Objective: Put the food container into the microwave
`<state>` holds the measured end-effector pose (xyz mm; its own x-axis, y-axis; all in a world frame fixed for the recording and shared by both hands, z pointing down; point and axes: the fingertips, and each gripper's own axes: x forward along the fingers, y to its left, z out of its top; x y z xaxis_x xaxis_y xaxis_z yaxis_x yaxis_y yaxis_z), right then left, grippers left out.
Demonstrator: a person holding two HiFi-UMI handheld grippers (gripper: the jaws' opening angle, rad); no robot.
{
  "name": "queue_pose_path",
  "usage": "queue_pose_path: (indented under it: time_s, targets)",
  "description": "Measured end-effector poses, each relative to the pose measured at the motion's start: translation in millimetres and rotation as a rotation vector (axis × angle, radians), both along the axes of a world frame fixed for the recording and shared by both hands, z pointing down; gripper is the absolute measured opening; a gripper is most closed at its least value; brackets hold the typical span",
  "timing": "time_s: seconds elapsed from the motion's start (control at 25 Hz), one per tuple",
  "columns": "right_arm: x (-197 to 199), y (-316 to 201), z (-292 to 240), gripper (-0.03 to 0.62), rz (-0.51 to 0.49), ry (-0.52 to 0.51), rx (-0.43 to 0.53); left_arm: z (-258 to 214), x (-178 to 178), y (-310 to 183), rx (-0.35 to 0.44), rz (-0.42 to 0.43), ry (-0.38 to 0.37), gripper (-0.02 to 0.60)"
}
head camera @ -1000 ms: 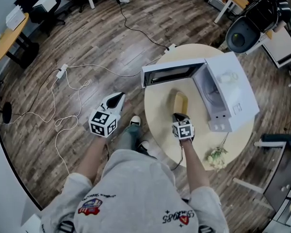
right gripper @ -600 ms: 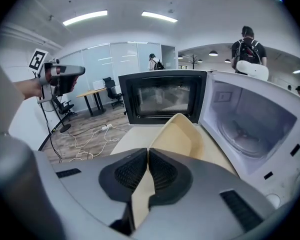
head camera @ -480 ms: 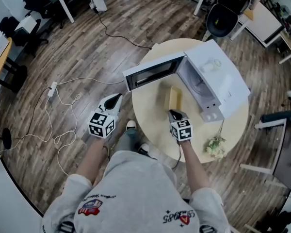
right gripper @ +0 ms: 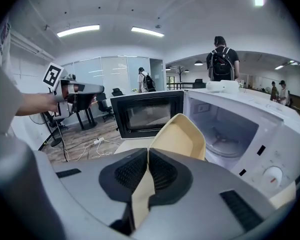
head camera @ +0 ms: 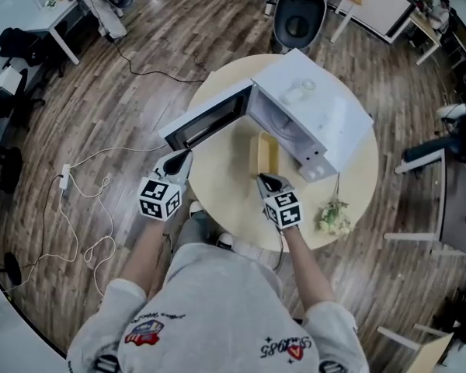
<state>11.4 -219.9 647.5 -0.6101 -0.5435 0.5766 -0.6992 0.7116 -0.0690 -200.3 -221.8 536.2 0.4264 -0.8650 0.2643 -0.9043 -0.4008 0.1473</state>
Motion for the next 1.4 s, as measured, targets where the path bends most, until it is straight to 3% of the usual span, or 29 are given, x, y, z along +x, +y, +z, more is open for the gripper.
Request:
queue_pose_path:
  time_s: [0.76, 1.4]
  targets:
    - [54.1, -15.5, -11.1, 0.018, 0.162, 0.061, 0.015, 6.6, 90.3, -93.2, -0.013, 0.269, 0.014, 0.005]
    - [52.9, -58.5, 9.6, 0.018, 0.213, 0.121, -0.017, 32.8, 112.5, -156.0, -0.054, 0.387, 0.017, 0.005]
